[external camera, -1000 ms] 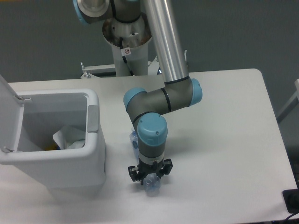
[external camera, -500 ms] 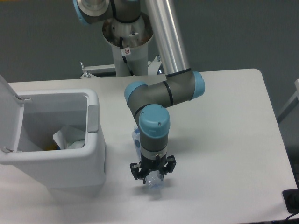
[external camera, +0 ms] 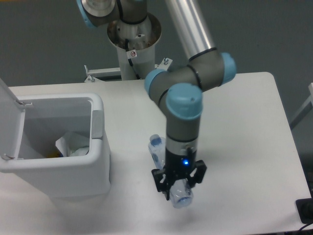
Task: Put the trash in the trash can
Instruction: 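Lift the bottle and carry it over the white bin, then open the gripper to drop the bottle, then withdraw upward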
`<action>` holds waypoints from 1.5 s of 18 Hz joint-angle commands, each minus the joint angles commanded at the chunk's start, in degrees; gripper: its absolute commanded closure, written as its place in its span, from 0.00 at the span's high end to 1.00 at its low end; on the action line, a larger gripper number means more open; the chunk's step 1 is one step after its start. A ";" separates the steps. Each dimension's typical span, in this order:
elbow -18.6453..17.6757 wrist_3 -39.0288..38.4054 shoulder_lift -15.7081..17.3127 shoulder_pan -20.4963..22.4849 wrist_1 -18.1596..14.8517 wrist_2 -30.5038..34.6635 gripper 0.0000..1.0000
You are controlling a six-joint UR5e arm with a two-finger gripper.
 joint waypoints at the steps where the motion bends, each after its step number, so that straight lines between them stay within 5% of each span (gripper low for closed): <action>1: 1.59 -1.93 0.09 0.53 1.14 -1.40 0.63; 4: 4.76 -5.46 2.80 1.23 2.73 -4.57 0.63; 13: 2.58 -4.59 13.27 -4.64 2.82 -7.74 0.62; 19: -3.84 4.28 14.94 -13.87 2.91 -7.66 0.62; 27: -5.60 6.40 14.59 -19.86 2.82 -7.48 0.63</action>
